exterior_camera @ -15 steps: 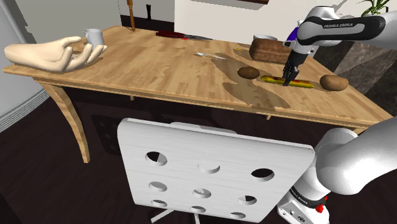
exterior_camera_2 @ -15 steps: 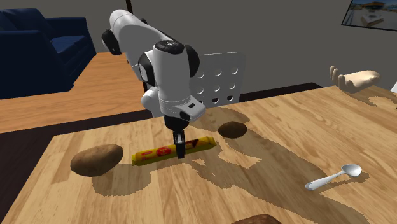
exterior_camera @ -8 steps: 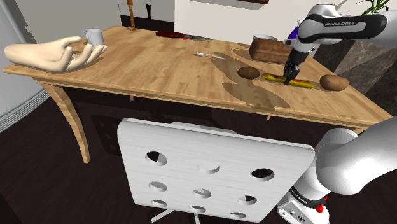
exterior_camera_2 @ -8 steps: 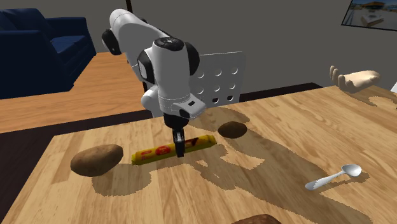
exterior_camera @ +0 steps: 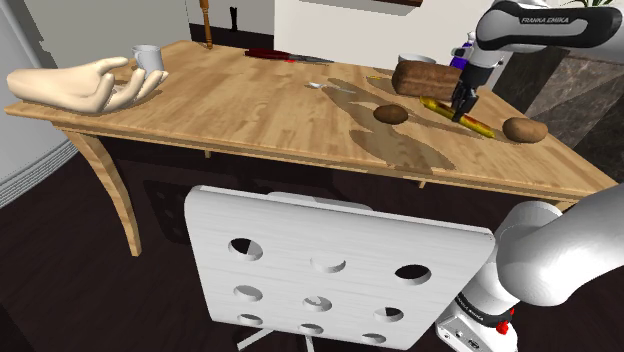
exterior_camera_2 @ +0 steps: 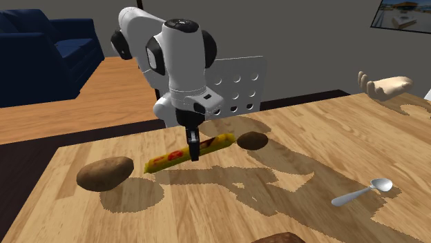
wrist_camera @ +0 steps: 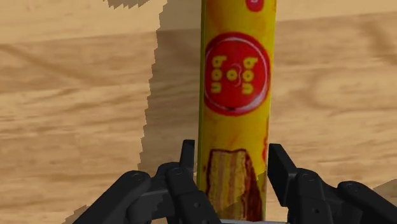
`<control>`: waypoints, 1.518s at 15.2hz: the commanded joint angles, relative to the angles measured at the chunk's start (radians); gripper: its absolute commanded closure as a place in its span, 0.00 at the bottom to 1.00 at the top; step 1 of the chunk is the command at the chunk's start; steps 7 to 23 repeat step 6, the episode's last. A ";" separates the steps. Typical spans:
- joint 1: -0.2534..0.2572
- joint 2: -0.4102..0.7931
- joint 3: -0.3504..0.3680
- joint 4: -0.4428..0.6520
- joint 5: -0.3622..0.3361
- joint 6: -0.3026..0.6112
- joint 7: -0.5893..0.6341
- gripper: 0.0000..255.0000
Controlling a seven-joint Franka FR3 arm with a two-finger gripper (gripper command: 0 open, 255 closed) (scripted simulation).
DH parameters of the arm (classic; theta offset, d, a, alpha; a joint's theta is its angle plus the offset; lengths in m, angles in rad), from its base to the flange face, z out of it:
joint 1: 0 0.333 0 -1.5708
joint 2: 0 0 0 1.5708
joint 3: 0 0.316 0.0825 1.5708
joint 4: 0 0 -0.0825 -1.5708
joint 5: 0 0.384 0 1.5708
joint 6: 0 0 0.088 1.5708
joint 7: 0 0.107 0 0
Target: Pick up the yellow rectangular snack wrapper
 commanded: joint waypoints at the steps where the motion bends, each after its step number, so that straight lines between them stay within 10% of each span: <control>1: 0.003 0.003 0.005 0.031 0.005 -0.029 -0.002 1.00; 23: 0.006 0.008 0.011 0.076 0.011 -0.070 -0.007 1.00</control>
